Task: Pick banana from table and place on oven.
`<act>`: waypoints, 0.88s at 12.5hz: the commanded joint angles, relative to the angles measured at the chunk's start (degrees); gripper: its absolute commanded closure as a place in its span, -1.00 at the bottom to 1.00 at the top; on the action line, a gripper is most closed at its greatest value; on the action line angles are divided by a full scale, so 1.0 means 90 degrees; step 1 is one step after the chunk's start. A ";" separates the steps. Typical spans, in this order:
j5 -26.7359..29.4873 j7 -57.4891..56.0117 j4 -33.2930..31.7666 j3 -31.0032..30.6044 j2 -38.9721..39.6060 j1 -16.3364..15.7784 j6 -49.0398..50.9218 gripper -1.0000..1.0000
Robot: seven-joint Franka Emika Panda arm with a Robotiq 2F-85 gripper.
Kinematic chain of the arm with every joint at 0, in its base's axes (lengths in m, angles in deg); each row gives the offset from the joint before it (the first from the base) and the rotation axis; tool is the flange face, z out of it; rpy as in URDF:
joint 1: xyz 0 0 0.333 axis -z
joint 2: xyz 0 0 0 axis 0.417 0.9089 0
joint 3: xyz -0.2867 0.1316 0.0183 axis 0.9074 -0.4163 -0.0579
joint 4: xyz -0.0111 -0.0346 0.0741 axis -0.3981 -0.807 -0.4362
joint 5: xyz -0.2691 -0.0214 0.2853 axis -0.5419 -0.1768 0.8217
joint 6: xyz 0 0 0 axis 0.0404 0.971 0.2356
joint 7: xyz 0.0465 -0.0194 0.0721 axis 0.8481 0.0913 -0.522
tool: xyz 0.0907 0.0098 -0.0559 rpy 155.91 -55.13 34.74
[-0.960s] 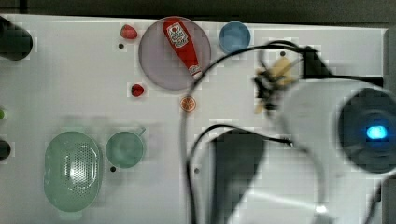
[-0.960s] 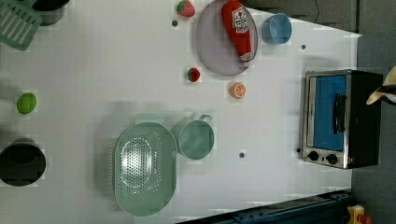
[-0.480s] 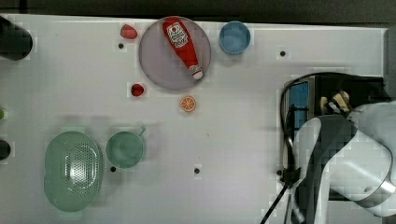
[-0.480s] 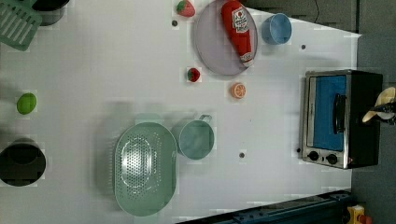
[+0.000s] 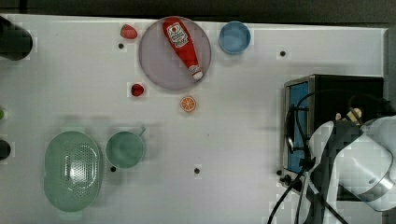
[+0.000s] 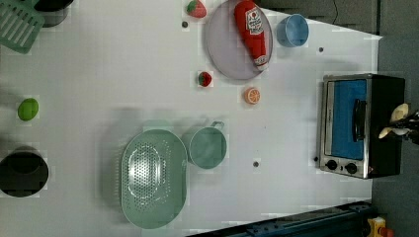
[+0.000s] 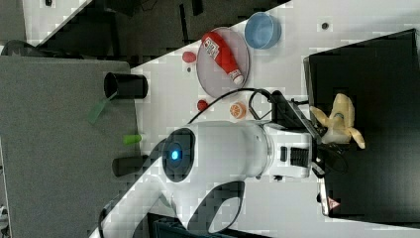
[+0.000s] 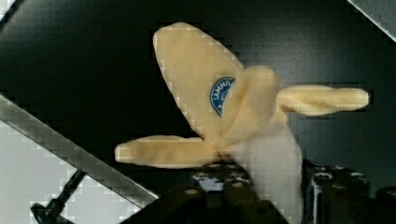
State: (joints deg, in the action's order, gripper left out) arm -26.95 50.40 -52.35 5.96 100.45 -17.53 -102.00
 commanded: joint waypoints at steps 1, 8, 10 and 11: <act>-0.0120 -0.0367 0.0209 -0.0155 -0.0241 -0.0106 -0.0041 -0.02; -0.0427 -0.0574 0.0622 -0.0285 -0.0421 -0.0279 0.0411 -1.00; -0.0411 -0.1164 0.1022 -0.0611 -0.0670 -0.0480 0.1670 -1.00; -0.0352 -0.1276 0.1187 -0.0868 -0.0838 -0.0596 0.2419 -1.00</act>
State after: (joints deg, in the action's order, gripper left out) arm -30.03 44.38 -45.35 1.51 97.13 -18.95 -82.00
